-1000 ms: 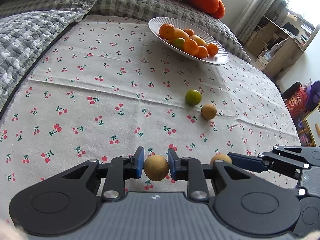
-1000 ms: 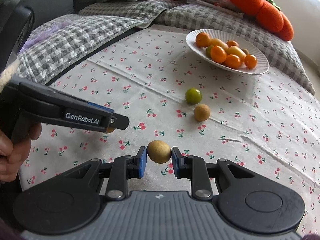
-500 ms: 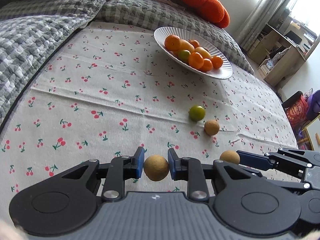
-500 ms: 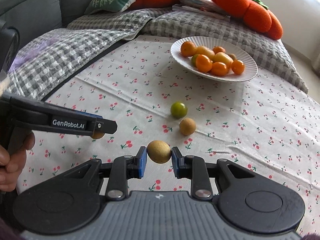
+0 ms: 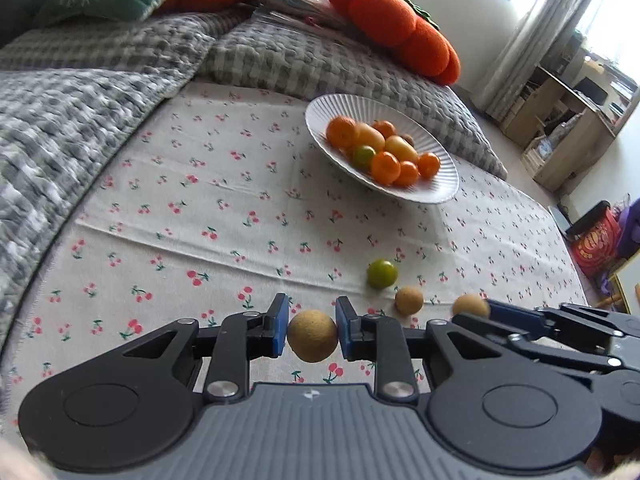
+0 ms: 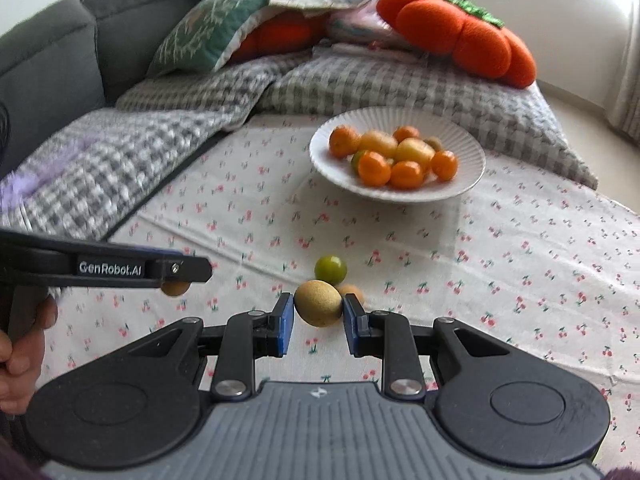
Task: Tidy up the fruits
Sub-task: 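Carry both held brown fruits over the white plate, then lower both brown fruits into the plate and open both grippers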
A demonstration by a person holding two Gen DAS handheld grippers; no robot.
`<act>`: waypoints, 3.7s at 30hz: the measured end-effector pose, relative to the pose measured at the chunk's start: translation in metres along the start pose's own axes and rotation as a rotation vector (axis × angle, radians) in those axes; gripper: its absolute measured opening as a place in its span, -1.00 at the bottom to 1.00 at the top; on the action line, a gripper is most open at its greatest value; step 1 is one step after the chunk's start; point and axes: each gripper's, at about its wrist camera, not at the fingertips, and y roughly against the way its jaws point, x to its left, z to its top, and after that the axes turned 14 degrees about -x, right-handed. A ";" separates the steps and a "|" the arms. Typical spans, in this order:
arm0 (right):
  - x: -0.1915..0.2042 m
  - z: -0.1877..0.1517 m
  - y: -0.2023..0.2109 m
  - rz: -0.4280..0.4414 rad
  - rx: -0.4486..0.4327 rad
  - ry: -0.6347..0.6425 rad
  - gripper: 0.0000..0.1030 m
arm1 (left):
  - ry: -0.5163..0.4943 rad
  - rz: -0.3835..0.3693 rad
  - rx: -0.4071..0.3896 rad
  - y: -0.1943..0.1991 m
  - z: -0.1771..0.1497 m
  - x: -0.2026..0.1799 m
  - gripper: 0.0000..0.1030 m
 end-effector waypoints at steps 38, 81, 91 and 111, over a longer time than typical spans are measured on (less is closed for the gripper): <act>-0.036 0.098 0.042 -0.099 -0.081 -0.126 -0.54 | 0.008 -0.031 -0.166 0.045 0.116 -0.019 -0.56; -0.151 0.091 -0.180 -0.106 0.088 -0.141 -0.54 | -0.085 -0.037 -0.071 -0.227 0.138 -0.051 -0.56; -0.148 0.089 -0.189 -0.084 0.094 -0.141 -0.53 | -0.097 -0.043 -0.054 -0.241 0.129 -0.051 -0.55; -0.150 0.099 -0.177 -0.090 0.066 -0.167 -0.45 | -0.074 -0.066 -0.066 -0.232 0.134 -0.044 -0.51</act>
